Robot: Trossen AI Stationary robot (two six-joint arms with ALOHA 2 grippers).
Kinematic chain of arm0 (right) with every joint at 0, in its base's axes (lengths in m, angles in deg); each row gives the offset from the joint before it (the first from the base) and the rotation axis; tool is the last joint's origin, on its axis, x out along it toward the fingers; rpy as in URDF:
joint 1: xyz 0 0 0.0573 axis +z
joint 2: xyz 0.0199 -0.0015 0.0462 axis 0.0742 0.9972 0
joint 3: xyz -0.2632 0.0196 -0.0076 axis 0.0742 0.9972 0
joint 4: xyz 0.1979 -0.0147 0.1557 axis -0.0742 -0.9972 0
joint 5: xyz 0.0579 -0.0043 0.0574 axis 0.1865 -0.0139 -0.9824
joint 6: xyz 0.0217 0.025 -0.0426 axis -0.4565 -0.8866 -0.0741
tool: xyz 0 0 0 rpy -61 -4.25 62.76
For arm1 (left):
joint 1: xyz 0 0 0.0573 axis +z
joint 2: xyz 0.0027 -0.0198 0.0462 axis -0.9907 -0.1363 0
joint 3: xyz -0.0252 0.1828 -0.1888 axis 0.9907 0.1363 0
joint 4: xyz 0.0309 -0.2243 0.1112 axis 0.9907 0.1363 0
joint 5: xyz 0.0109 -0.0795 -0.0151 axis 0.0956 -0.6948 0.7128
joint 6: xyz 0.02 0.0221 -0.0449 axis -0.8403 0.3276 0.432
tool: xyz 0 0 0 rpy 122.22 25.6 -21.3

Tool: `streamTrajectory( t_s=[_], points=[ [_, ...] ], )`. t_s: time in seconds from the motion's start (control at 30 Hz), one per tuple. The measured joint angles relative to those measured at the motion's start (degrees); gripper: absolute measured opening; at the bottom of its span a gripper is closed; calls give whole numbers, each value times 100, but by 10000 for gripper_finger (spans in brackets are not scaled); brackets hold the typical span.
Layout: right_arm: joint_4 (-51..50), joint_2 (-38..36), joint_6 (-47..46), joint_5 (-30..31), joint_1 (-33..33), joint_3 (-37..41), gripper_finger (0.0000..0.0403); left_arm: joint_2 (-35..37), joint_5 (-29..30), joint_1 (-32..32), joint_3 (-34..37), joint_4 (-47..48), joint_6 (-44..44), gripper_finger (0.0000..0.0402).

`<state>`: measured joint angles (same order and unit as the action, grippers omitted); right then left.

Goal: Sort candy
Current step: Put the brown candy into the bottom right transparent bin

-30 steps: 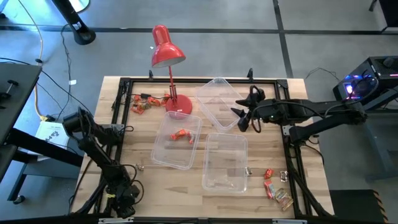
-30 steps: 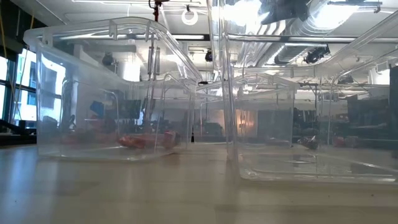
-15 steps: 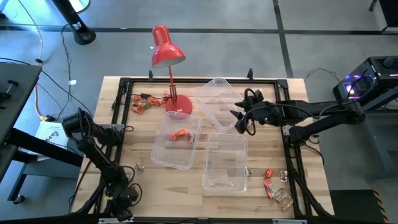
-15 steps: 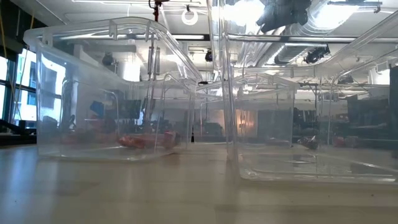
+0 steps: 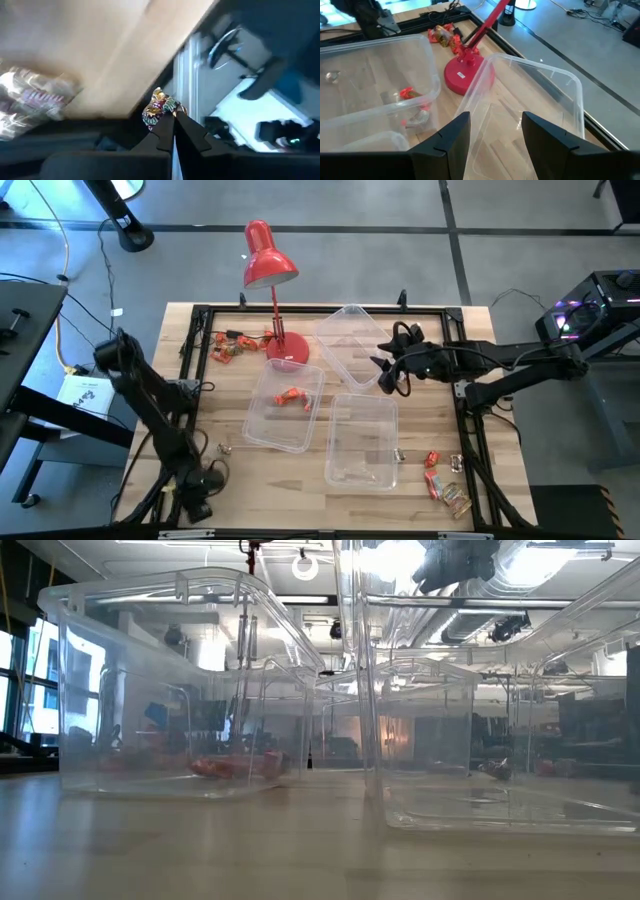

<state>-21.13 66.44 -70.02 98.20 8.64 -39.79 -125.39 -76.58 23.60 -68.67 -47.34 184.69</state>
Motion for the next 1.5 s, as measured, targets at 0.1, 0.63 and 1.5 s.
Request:
streamTrajectory(
  t_s=[0.1, 0.63, 1.5],
  points=[
    [-14, -2, -8, 0, -65, 0, 174, 269, 138, 258, 31, 328, -93, 0],
    [248, -433, -7, -670, -135, 0, 174, 1372, 1301, 2437, -956, -125, -3965, 0],
    [688, -1407, -4, -553, -138, -2, 174, -1782, -781, 6026, -4348, 412, -11530, 0]
  ],
)
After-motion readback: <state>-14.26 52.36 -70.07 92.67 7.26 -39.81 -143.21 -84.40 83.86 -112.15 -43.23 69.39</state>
